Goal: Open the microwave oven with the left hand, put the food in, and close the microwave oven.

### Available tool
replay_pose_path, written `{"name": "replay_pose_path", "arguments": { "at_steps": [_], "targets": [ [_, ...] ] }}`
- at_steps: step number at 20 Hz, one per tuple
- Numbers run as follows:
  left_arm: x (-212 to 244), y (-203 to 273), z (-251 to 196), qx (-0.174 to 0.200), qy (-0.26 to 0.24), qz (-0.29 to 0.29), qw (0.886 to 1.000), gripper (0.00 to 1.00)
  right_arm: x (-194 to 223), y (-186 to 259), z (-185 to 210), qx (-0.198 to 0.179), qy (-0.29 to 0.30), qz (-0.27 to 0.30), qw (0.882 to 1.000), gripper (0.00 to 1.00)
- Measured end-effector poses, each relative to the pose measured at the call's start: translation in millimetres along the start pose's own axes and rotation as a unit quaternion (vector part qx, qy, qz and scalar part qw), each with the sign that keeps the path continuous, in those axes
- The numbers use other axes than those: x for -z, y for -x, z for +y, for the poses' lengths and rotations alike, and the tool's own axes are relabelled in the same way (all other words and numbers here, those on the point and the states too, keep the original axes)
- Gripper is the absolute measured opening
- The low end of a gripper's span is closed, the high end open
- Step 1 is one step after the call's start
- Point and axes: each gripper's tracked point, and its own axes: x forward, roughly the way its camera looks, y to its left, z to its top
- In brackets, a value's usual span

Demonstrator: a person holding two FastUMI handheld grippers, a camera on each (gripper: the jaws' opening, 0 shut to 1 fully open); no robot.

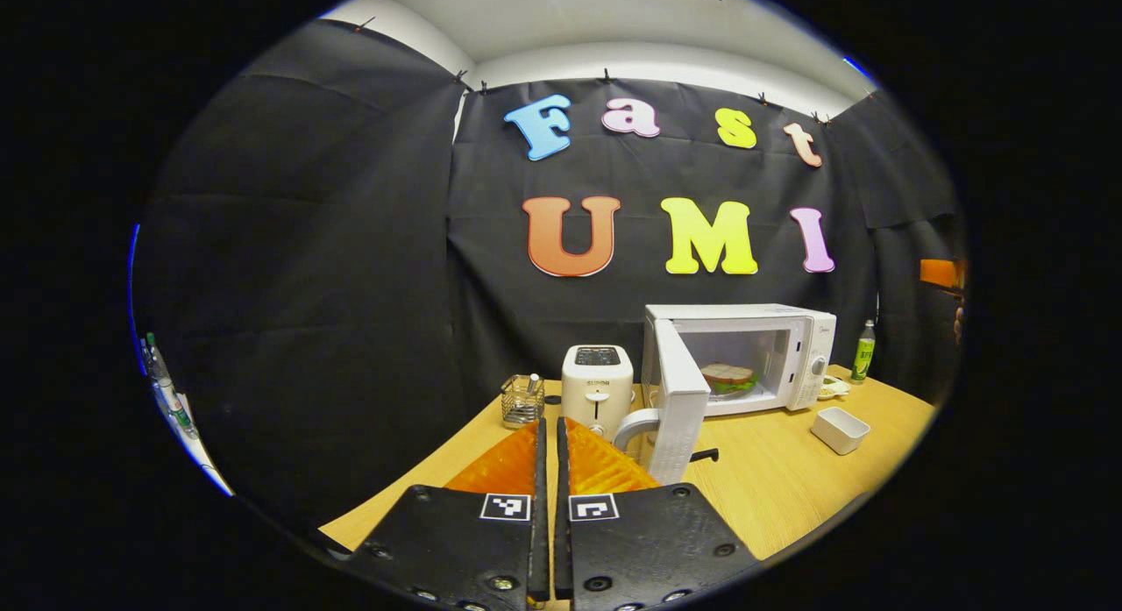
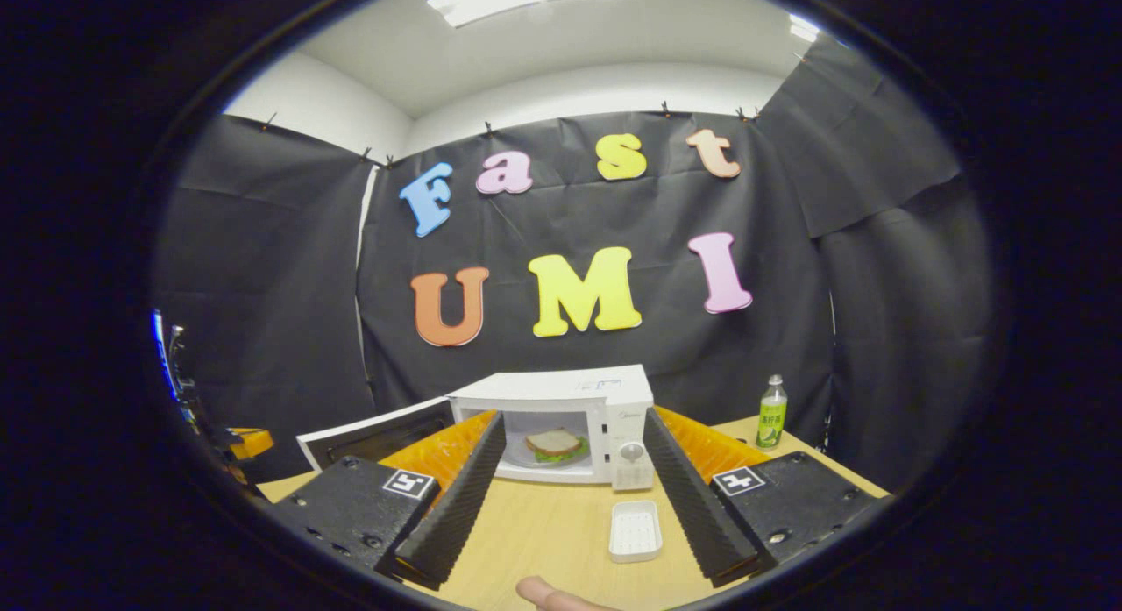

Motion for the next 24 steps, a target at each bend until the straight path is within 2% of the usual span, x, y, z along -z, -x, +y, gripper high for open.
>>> {"name": "replay_pose_path", "arguments": {
  "at_steps": [2, 3, 4, 5, 6, 7, 8, 9, 10, 11, 12, 13, 15, 16, 17, 18, 19, 21, 22, 23, 24],
  "targets": [
    [9, -17, -4, 0.010, 0.001, 0.002, 1.000, 0.01, -11, 17, -3, -0.007, 0.006, -0.014, 1.000, 1.00],
    [17, -27, -2, 0.008, -0.003, 0.008, 1.000, 0.01, -14, 24, -4, -0.008, 0.007, -0.018, 1.000, 0.91],
    [24, -36, -4, 0.012, -0.005, 0.015, 1.000, 0.01, -14, 30, -6, -0.010, 0.008, -0.020, 1.000, 0.91],
    [31, -43, -8, 0.020, -0.003, 0.022, 1.000, 0.01, -18, 36, -6, -0.012, 0.007, -0.024, 1.000, 1.00],
    [37, -46, -16, 0.032, 0.003, 0.028, 0.999, 0.01, -22, 41, -7, -0.013, 0.006, -0.032, 0.999, 0.91],
    [41, -48, -23, 0.042, 0.009, 0.032, 0.999, 0.01, -26, 46, -9, -0.016, 0.006, -0.039, 0.999, 1.00],
    [43, -50, -26, 0.042, 0.009, 0.032, 0.999, 0.01, -30, 50, -12, -0.016, 0.008, -0.046, 0.999, 1.00],
    [41, -46, -27, 0.041, 0.007, 0.025, 0.999, 0.00, -34, 53, -15, -0.013, 0.009, -0.051, 0.999, 0.91],
    [42, -47, -32, 0.048, 0.010, 0.021, 0.999, 0.00, -35, 54, -20, -0.007, 0.009, -0.052, 0.999, 1.00],
    [41, -45, -41, 0.062, 0.016, 0.020, 0.998, 0.00, -33, 56, -24, -0.004, 0.007, -0.051, 0.999, 1.00],
    [42, -43, -54, 0.080, 0.020, 0.019, 0.996, 0.00, -33, 57, -25, -0.005, 0.002, -0.050, 0.999, 0.91],
    [39, -41, -67, 0.097, 0.020, 0.014, 0.995, 0.00, -33, 57, -26, -0.006, -0.003, -0.049, 0.999, 1.00],
    [34, -39, -90, 0.124, 0.007, 0.007, 0.992, 0.00, -28, 57, -32, -0.006, -0.007, -0.042, 0.999, 1.00],
    [32, -41, -101, 0.137, -0.001, 0.003, 0.991, 0.00, -26, 57, -35, -0.005, -0.007, -0.039, 0.999, 0.91],
    [32, -43, -115, 0.154, -0.006, 0.003, 0.988, 0.00, -26, 56, -37, -0.004, -0.009, -0.039, 0.999, 1.00],
    [34, -46, -129, 0.169, -0.006, 0.006, 0.986, 0.00, -26, 56, -40, -0.003, -0.009, -0.040, 0.999, 1.00],
    [35, -52, -141, 0.183, -0.007, 0.010, 0.983, 0.00, -26, 57, -43, -0.001, -0.009, -0.043, 0.999, 0.91],
    [40, -67, -163, 0.207, -0.006, 0.021, 0.978, 0.00, -29, 59, -48, -0.001, -0.009, -0.051, 0.999, 0.91],
    [42, -74, -174, 0.217, -0.005, 0.026, 0.976, 0.00, -29, 59, -50, -0.001, -0.010, -0.054, 0.999, 1.00],
    [43, -80, -183, 0.227, -0.004, 0.029, 0.974, 0.00, -28, 60, -52, 0.000, -0.009, -0.055, 0.998, 1.00],
    [43, -85, -194, 0.234, -0.003, 0.029, 0.972, 0.00, -29, 60, -55, 0.000, -0.008, -0.057, 0.998, 0.91]
  ]
}}
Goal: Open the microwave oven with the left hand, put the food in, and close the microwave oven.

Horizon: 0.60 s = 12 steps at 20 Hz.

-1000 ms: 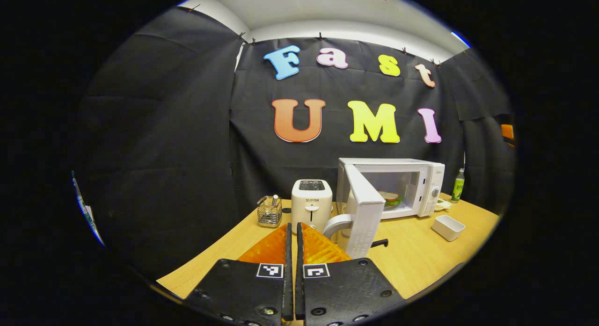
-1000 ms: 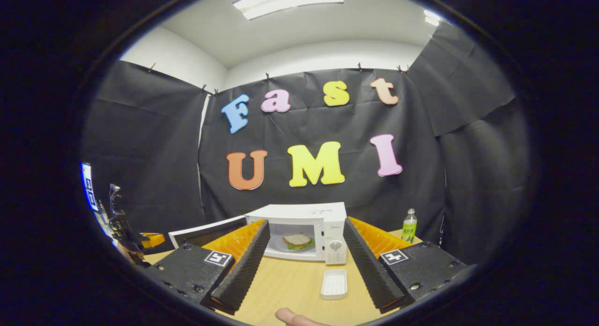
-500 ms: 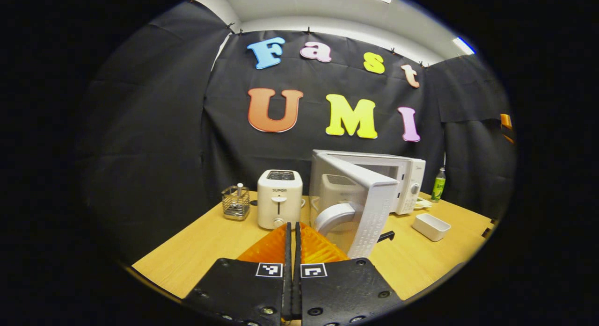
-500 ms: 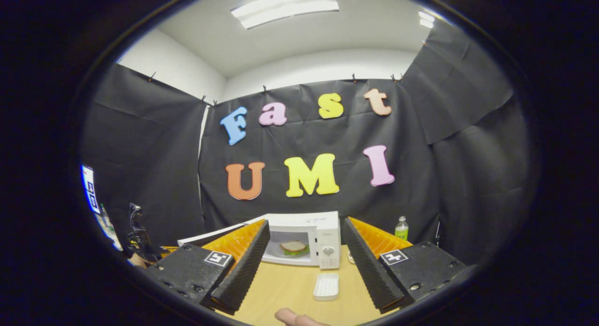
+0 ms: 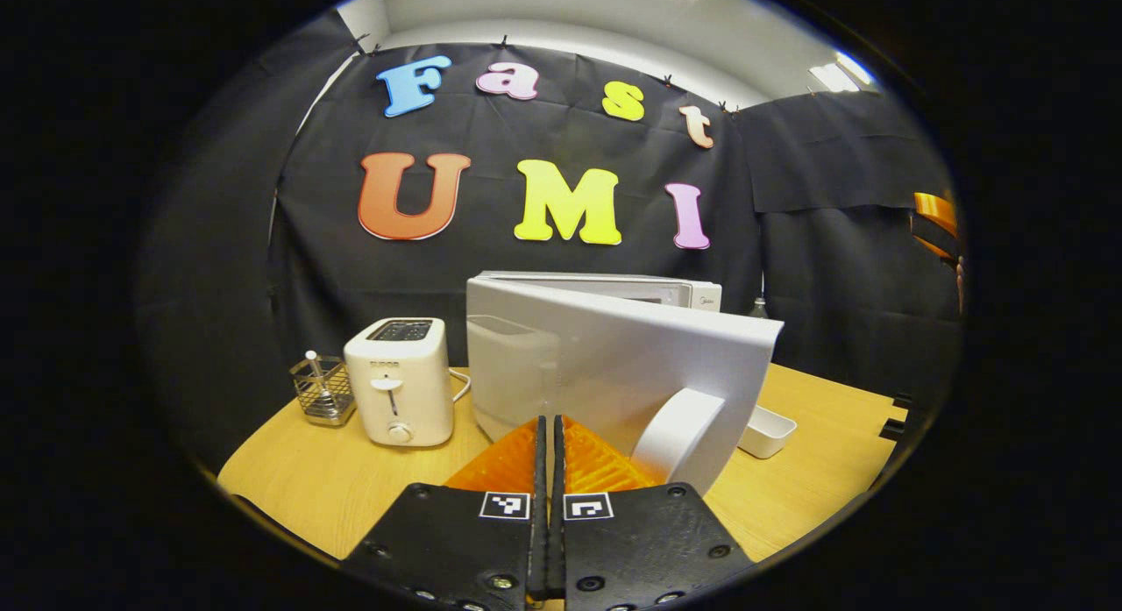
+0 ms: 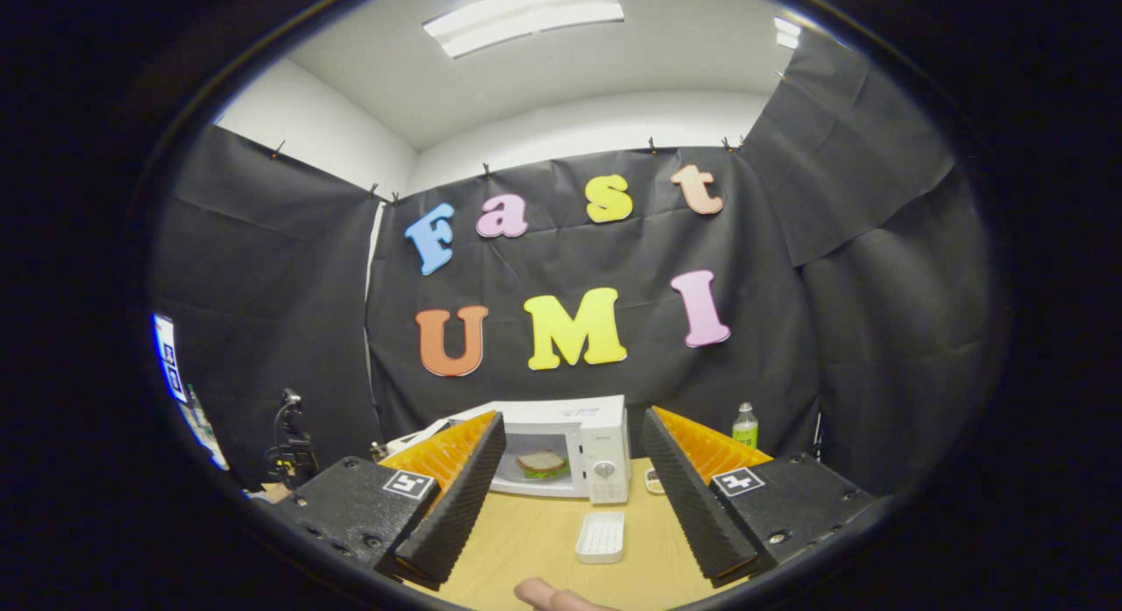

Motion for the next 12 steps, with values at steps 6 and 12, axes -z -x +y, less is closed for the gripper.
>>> {"name": "replay_pose_path", "arguments": {
  "at_steps": [6, 12],
  "targets": [
    [-4, -43, -48, 0.044, -0.006, -0.005, 0.999, 0.00, 7, -8, -18, 0.008, 0.000, 0.000, 1.000, 1.00],
    [-4, -81, -86, 0.067, -0.010, -0.003, 0.998, 0.00, 25, -21, -37, 0.012, -0.004, 0.015, 1.000, 1.00]
  ]
}}
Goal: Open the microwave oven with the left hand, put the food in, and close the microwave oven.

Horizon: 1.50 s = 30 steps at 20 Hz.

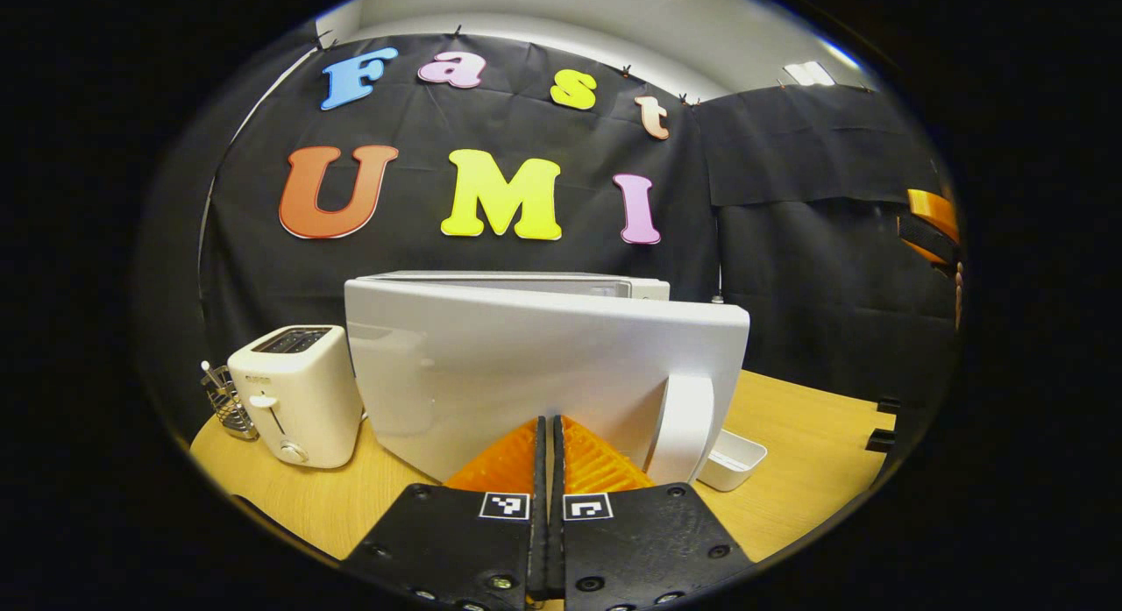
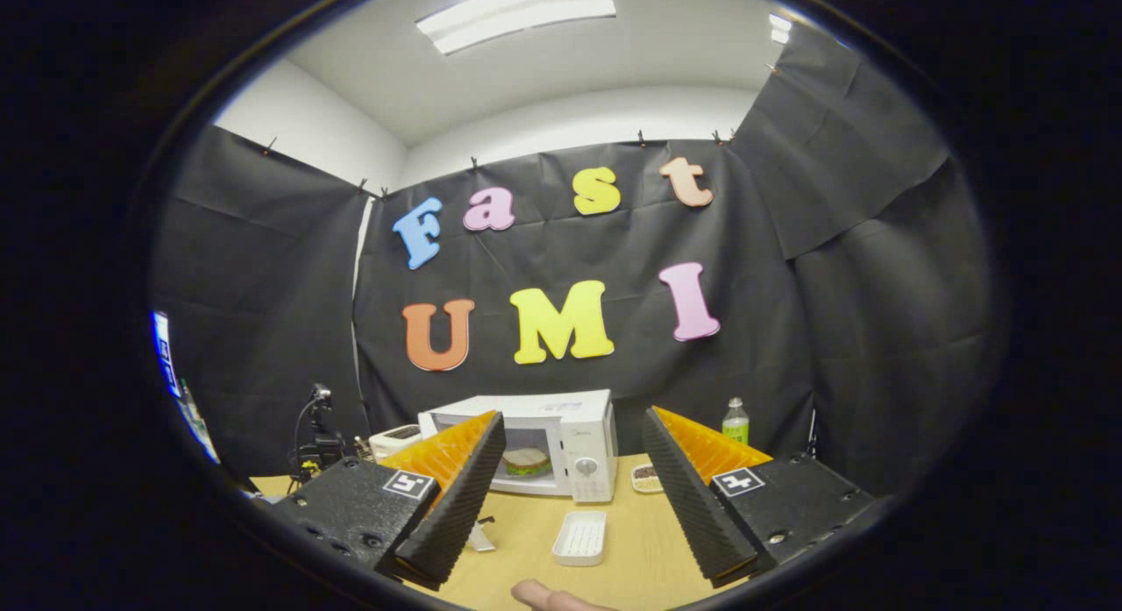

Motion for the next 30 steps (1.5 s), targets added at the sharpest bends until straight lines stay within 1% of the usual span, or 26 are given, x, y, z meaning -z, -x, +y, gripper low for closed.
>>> {"name": "replay_pose_path", "arguments": {
  "at_steps": [4, 5, 6, 7, 8, 9, 10, 12, 13, 15, 17, 18, 19, 20, 21, 23, 24, 25, 26, 27, 28, 30],
  "targets": [
    [-1, -32, -13, 0.000, 0.003, 0.000, 1.000, 0.00, 17, -12, -15, 0.010, -0.001, 0.020, 1.000, 1.00],
    [-2, -39, -15, -0.003, 0.004, 0.001, 1.000, 0.00, 20, -15, -17, 0.011, 0.002, 0.024, 1.000, 0.91],
    [-3, -46, -17, -0.009, 0.002, 0.001, 1.000, 0.00, 22, -17, -21, 0.013, 0.010, 0.029, 0.999, 1.00],
    [-5, -53, -17, -0.014, -0.003, 0.000, 1.000, 0.00, 24, -19, -25, 0.019, 0.017, 0.034, 0.999, 0.91],
    [-7, -61, -20, -0.017, -0.008, -0.003, 1.000, 0.00, 23, -21, -29, 0.023, 0.025, 0.035, 0.999, 1.00],
    [-7, -69, -21, -0.019, -0.009, -0.003, 1.000, 0.00, 21, -23, -33, 0.028, 0.033, 0.035, 0.998, 0.90],
    [-6, -77, -24, -0.018, -0.006, -0.003, 1.000, 0.00, 20, -25, -38, 0.036, 0.040, 0.034, 0.998, 1.00],
    [-7, -93, -27, -0.016, 0.007, -0.003, 1.000, 0.00, 18, -27, -48, 0.051, 0.053, 0.029, 0.997, 1.00],
    [-7, -101, -29, -0.014, 0.014, 0.000, 1.000, 0.00, 18, -27, -52, 0.057, 0.054, 0.027, 0.997, 0.91],
    [-9, -118, -35, -0.011, 0.014, 0.003, 1.000, 0.00, 21, -26, -61, 0.063, 0.053, 0.025, 0.996, 0.91],
    [-11, -134, -36, -0.019, 0.005, 0.001, 1.000, 0.00, 25, -25, -74, 0.072, 0.055, 0.027, 0.996, 0.91],
    [-12, -143, -36, -0.022, 0.009, 0.003, 1.000, 0.00, 26, -25, -78, 0.077, 0.059, 0.027, 0.995, 0.91],
    [-13, -152, -35, -0.026, 0.015, 0.004, 1.000, 0.00, 25, -27, -81, 0.083, 0.062, 0.027, 0.994, 1.00],
    [-15, -160, -34, -0.031, 0.022, 0.004, 0.999, 0.00, 24, -26, -85, 0.087, 0.063, 0.027, 0.994, 1.00],
    [-16, -167, -33, -0.035, 0.028, 0.004, 0.999, 0.00, 23, -26, -87, 0.088, 0.064, 0.027, 0.994, 0.91],
    [-16, -182, -28, -0.046, 0.035, 0.010, 0.998, 0.00, 26, -24, -88, 0.082, 0.059, 0.032, 0.994, 0.91],
    [-18, -184, -25, -0.050, 0.034, 0.009, 0.998, 0.00, 26, -21, -86, 0.076, 0.057, 0.036, 0.995, 0.92],
    [-20, -191, -21, -0.056, 0.031, 0.000, 0.998, 0.00, 26, -18, -86, 0.073, 0.054, 0.038, 0.995, 1.00],
    [-13, -192, -18, -0.059, 0.034, 0.015, 0.998, 0.00, 23, -16, -87, 0.075, 0.054, 0.038, 0.995, 1.00],
    [-20, -191, -19, -0.056, 0.038, -0.001, 0.998, 0.00, 22, -13, -88, 0.078, 0.056, 0.037, 0.995, 1.00],
    [-16, -191, -19, -0.053, 0.044, 0.006, 0.998, 0.00, 22, -10, -89, 0.080, 0.056, 0.038, 0.994, 0.91],
    [-15, -191, -17, -0.060, 0.048, 0.012, 0.997, 0.00, 21, -2, -90, 0.086, 0.054, 0.040, 0.994, 0.91]
  ]
}}
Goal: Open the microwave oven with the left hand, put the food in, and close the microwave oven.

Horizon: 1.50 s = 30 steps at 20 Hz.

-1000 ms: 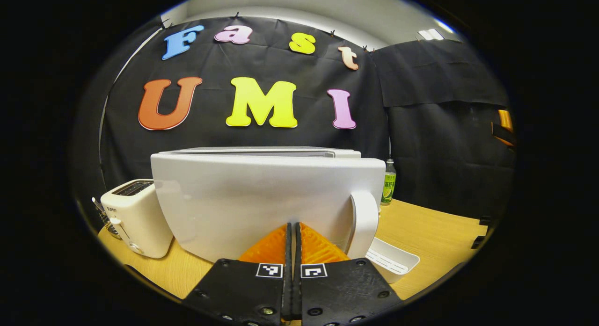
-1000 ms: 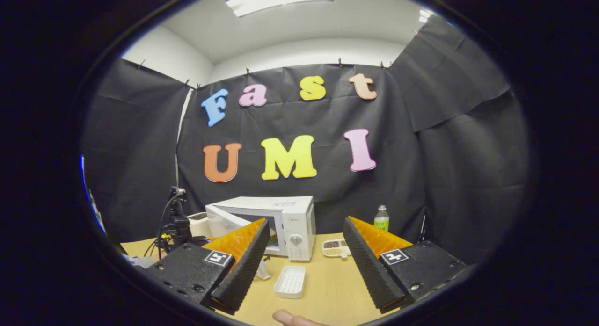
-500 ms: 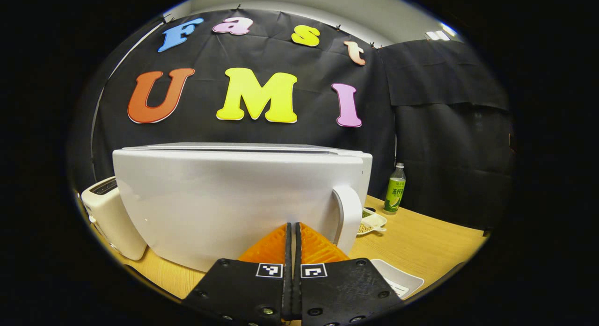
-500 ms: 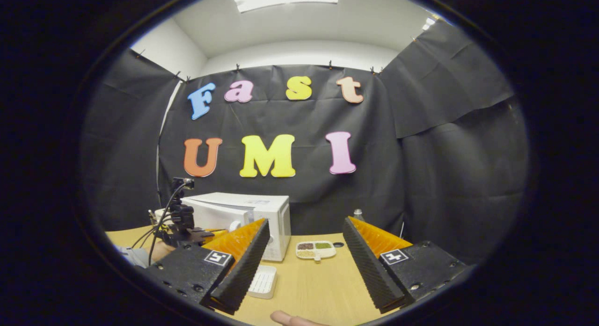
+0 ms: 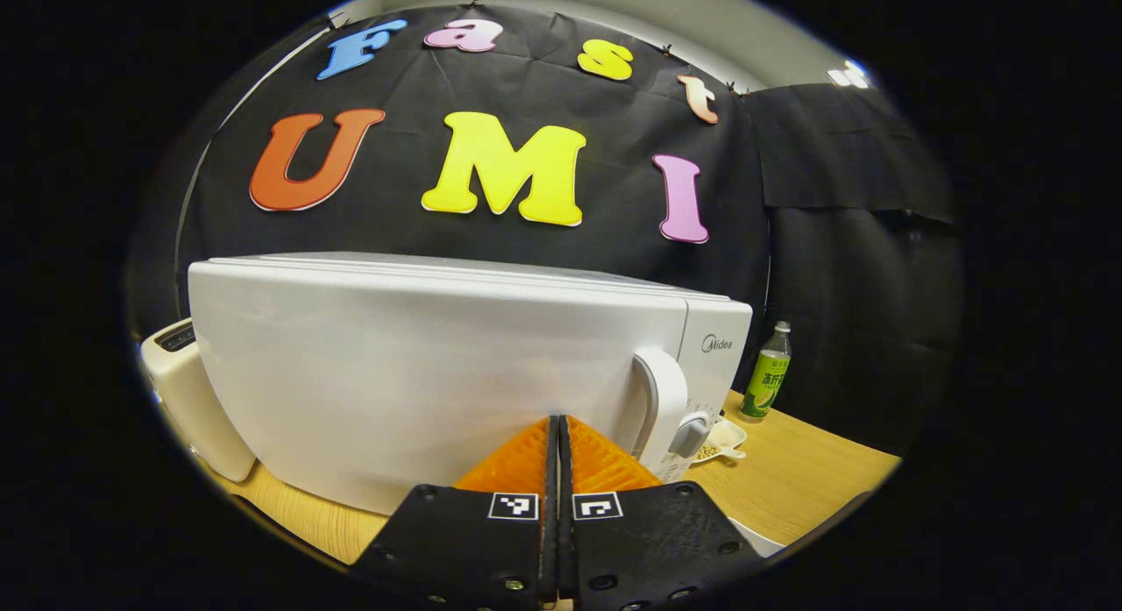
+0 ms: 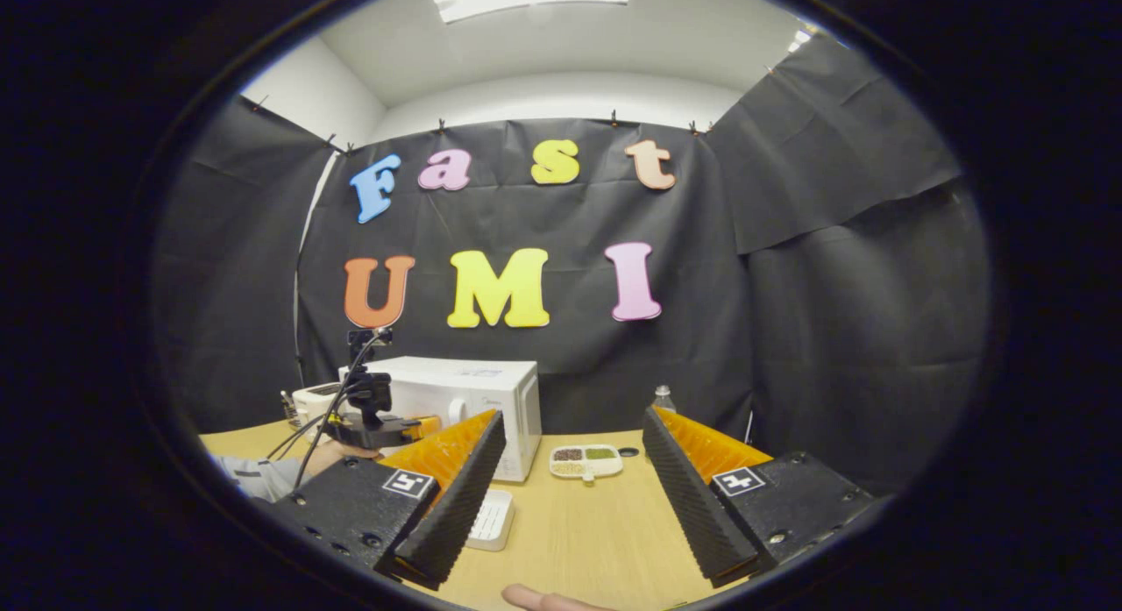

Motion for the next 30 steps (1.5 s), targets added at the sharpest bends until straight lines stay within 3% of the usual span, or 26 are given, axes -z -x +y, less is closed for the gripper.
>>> {"name": "replay_pose_path", "arguments": {
  "at_steps": [1, 2, 3, 4, 5, 6, 7, 10, 11, 12, 13, 15, 16, 17, 18, 19, 21, 22, 23, 30],
  "targets": [
    [2, 1, 4, -0.014, -0.005, 0.007, 1.000, 0.00, 1, 4, -2, 0.005, 0.000, 0.003, 1.000, 0.91],
    [7, 5, 7, -0.022, -0.012, 0.015, 1.000, 0.00, 0, 7, -3, 0.008, -0.002, 0.005, 1.000, 1.00],
    [11, 9, 8, -0.026, -0.016, 0.019, 0.999, 0.00, 1, 11, -2, 0.007, -0.004, 0.008, 1.000, 0.91],
    [16, 14, 11, -0.031, -0.017, 0.025, 0.999, 0.00, 2, 15, 0, 0.006, -0.006, 0.011, 1.000, 0.91],
    [21, 20, 14, -0.035, -0.015, 0.028, 0.999, 0.00, 0, 19, 0, 0.006, -0.007, 0.011, 1.000, 1.00],
    [23, 29, 16, -0.038, -0.012, 0.028, 0.999, 0.00, -1, 23, 1, 0.004, -0.008, 0.010, 1.000, 1.00],
    [24, 38, 18, -0.039, -0.008, 0.026, 0.999, 0.00, -2, 27, 2, 0.004, -0.009, 0.010, 1.000, 0.91],
    [34, 69, 31, -0.061, 0.011, 0.038, 0.997, 0.05, -1, 36, -4, 0.014, -0.008, 0.014, 1.000, 0.91],
    [37, 82, 26, -0.055, 0.022, 0.042, 0.997, 0.22, -1, 37, -5, 0.019, -0.010, 0.015, 1.000, 1.00],
    [36, 95, 28, -0.061, 0.026, 0.043, 0.997, 0.39, 1, 39, -7, 0.023, -0.012, 0.018, 1.000, 0.91],
    [36, 106, 32, -0.069, 0.026, 0.044, 0.996, 0.98, 3, 41, -8, 0.026, -0.015, 0.021, 0.999, 1.00],
    [27, 129, 34, -0.083, 0.020, 0.043, 0.995, 0.91, 3, 46, -11, 0.031, -0.019, 0.027, 0.999, 1.00],
    [19, 143, 33, -0.088, 0.021, 0.040, 0.995, 0.79, 3, 48, -14, 0.036, -0.018, 0.029, 0.999, 1.00],
    [11, 155, 30, -0.090, 0.022, 0.039, 0.995, 0.96, 1, 50, -15, 0.040, -0.017, 0.028, 0.999, 1.00],
    [2, 168, 30, -0.096, 0.022, 0.037, 0.994, 0.84, -1, 53, -15, 0.042, -0.016, 0.026, 0.999, 1.00],
    [-8, 179, 27, -0.101, 0.018, 0.037, 0.994, 0.96, -3, 57, -14, 0.042, -0.018, 0.023, 0.999, 1.00],
    [-30, 206, 24, -0.116, 0.002, 0.032, 0.993, 0.95, -8, 63, -10, 0.036, -0.028, 0.021, 0.999, 1.00],
    [-42, 218, 19, -0.115, 0.000, 0.026, 0.993, 0.95, -13, 66, -10, 0.035, -0.032, 0.021, 0.999, 0.91],
    [-52, 232, 10, -0.111, 0.002, 0.022, 0.994, 0.95, -17, 69, -10, 0.034, -0.034, 0.019, 0.999, 1.00],
    [-134, 325, -27, -0.124, -0.025, -0.024, 0.992, 0.95, -62, 85, -21, 0.050, -0.041, -0.013, 0.998, 1.00]
  ]
}}
